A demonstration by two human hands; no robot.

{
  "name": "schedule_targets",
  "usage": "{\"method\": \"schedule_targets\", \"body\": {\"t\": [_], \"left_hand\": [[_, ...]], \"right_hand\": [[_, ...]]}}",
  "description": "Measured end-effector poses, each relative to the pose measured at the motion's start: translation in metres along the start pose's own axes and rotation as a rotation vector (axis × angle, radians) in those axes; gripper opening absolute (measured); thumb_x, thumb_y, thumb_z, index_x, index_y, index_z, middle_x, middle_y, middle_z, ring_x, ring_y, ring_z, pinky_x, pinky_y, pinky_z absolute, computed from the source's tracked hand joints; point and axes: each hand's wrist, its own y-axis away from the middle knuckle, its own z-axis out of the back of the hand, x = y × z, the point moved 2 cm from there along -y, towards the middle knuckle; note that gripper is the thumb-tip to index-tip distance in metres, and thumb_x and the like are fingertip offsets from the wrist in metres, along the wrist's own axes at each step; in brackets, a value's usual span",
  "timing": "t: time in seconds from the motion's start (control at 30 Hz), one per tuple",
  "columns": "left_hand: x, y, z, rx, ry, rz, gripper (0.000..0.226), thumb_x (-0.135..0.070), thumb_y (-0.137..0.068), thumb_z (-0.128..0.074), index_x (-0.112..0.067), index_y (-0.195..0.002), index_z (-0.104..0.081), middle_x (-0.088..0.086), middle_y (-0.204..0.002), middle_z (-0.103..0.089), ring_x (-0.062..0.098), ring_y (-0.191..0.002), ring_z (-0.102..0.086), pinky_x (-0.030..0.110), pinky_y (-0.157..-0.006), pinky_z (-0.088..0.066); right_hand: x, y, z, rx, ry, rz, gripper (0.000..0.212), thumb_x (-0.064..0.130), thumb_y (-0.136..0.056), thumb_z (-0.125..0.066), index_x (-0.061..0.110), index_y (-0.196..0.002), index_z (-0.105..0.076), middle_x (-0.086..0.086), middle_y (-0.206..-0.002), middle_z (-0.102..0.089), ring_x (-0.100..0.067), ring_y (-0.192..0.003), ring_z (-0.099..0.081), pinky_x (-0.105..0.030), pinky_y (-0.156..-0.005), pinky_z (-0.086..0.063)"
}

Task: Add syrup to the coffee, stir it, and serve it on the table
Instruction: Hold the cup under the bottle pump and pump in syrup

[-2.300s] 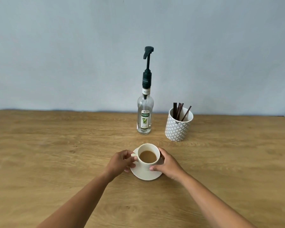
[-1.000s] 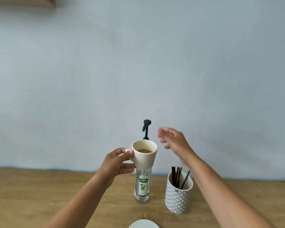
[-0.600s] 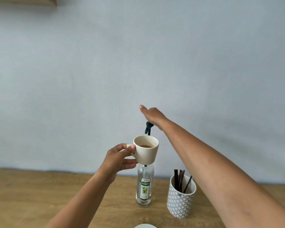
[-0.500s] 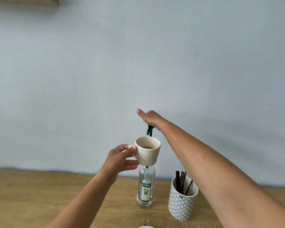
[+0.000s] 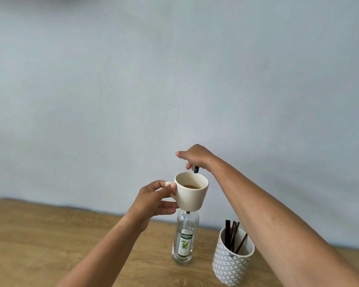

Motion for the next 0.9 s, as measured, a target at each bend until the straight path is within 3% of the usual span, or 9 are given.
{"method": "schedule_targets", "body": {"t": [0.07,0.13,0.23,0.47,0.67,0.9], "left_hand": [[-0.001,-0.001,0.001,-0.008,0.002,-0.005,0.022,-0.031,-0.088,-0.073,-0.011,-0.095,-0.068,0.01,-0.093,-0.078,0.038,-0.084,-0.077,0.036,-0.067,-0.064],[-0.003,-0.003,0.001,-0.013,-0.001,-0.011,0.022,-0.03,-0.088,-0.073,-0.011,-0.095,-0.067,0.011,-0.094,-0.078,0.038,-0.083,-0.077,0.036,-0.067,-0.064],[-0.005,-0.005,0.001,-0.02,-0.009,-0.02,0.022,-0.03,-0.087,-0.073,-0.01,-0.096,-0.067,0.013,-0.096,-0.078,0.038,-0.083,-0.077,0.035,-0.066,-0.065],[-0.008,-0.007,-0.004,-0.024,-0.019,-0.027,0.02,-0.028,-0.088,-0.073,-0.01,-0.095,-0.068,0.015,-0.098,-0.077,0.038,-0.083,-0.077,0.037,-0.069,-0.065],[-0.005,-0.005,-0.006,-0.022,-0.027,-0.015,0.021,-0.029,-0.088,-0.074,-0.01,-0.094,-0.068,0.014,-0.097,-0.078,0.039,-0.084,-0.077,0.037,-0.07,-0.065],[0.0,-0.005,-0.003,-0.031,-0.019,0.005,0.022,-0.03,-0.086,-0.075,-0.011,-0.093,-0.067,0.011,-0.093,-0.079,0.038,-0.083,-0.077,0.035,-0.065,-0.064]], "right_hand": [[-0.001,0.0,0.0,0.005,-0.005,0.007,0.05,0.054,-0.082,-0.056,0.008,-0.102,-0.061,-0.008,-0.085,-0.074,-0.021,-0.068,-0.064,-0.032,-0.064,-0.045],[-0.002,0.0,-0.001,0.007,-0.035,0.019,0.05,0.051,-0.081,-0.057,0.006,-0.1,-0.062,-0.009,-0.083,-0.074,-0.024,-0.074,-0.067,-0.04,-0.077,-0.054],[-0.002,0.001,-0.003,0.002,-0.056,0.04,0.047,0.048,-0.081,-0.056,0.005,-0.097,-0.064,-0.007,-0.08,-0.075,-0.025,-0.077,-0.069,-0.043,-0.085,-0.055],[-0.002,0.0,-0.002,0.001,-0.042,0.037,0.048,0.046,-0.081,-0.057,0.003,-0.1,-0.066,-0.009,-0.083,-0.075,-0.023,-0.076,-0.066,-0.041,-0.083,-0.053],[0.005,0.003,0.005,0.067,0.012,0.006,0.052,0.055,-0.081,-0.056,0.011,-0.109,-0.061,-0.005,-0.089,-0.075,-0.019,-0.079,-0.065,-0.031,-0.06,-0.038],[0.005,0.004,0.003,0.078,0.018,-0.002,0.051,0.055,-0.084,-0.055,0.011,-0.109,-0.064,-0.005,-0.09,-0.075,-0.021,-0.086,-0.068,-0.03,-0.06,-0.038]]}}
